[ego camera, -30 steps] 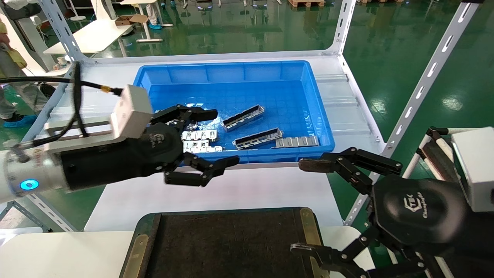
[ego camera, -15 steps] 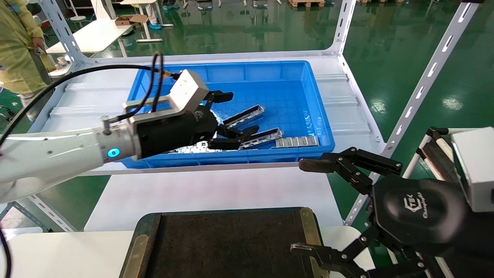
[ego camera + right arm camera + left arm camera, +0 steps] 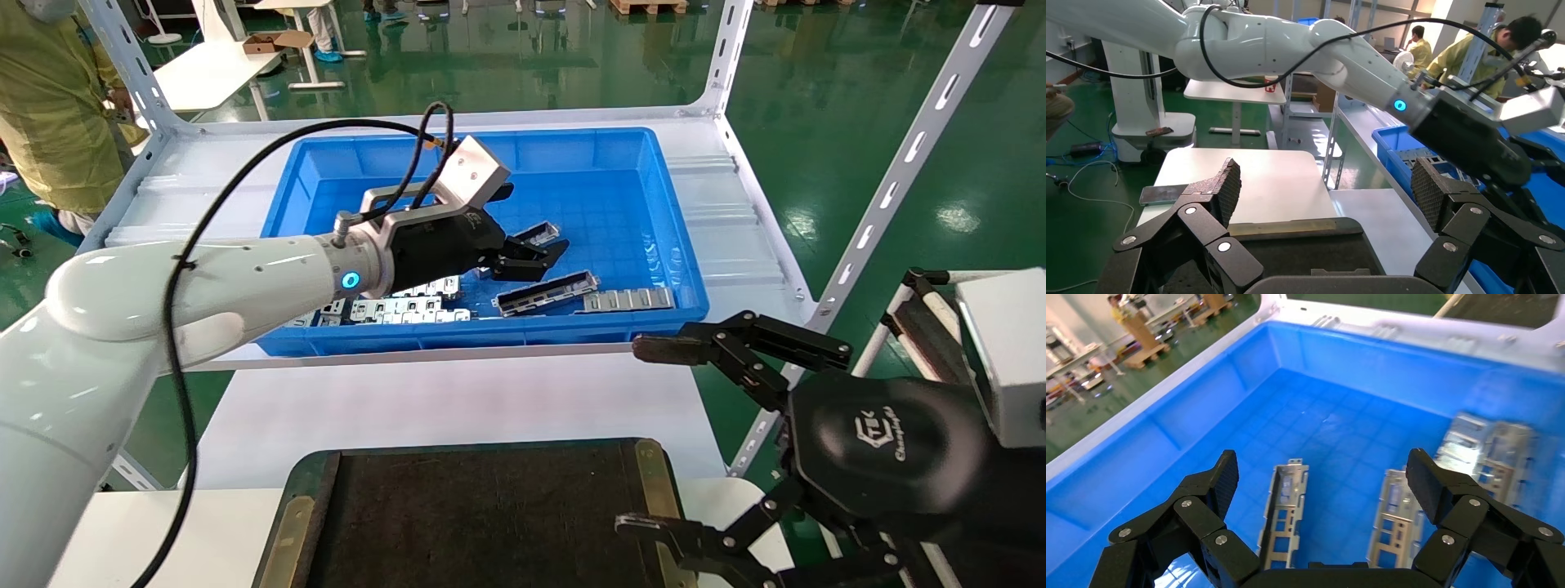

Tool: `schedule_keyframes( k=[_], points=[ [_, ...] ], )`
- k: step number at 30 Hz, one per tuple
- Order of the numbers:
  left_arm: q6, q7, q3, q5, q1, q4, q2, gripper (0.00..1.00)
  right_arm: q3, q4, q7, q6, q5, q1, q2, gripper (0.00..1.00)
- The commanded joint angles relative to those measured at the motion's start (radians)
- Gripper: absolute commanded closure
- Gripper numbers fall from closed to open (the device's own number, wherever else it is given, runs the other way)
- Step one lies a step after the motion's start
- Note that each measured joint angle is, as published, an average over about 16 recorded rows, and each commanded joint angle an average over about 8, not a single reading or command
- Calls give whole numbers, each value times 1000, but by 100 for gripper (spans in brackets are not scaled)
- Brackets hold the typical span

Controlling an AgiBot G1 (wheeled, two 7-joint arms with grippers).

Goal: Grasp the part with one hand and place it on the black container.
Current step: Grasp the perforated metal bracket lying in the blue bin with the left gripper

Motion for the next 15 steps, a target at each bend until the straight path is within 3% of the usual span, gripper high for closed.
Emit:
schedule_keyframes(
  k=[1,8,15],
  points=[
    [-23,21,3,12,-19,58,32,0,0,0,0,0,0,0,0,0],
    [-111,48,74,-18,-32,134,63,0,0,0,0,0,0,0,0,0],
    [-190,6,198,-78,-30,129,67,0,0,0,0,0,0,0,0,0]
  ],
)
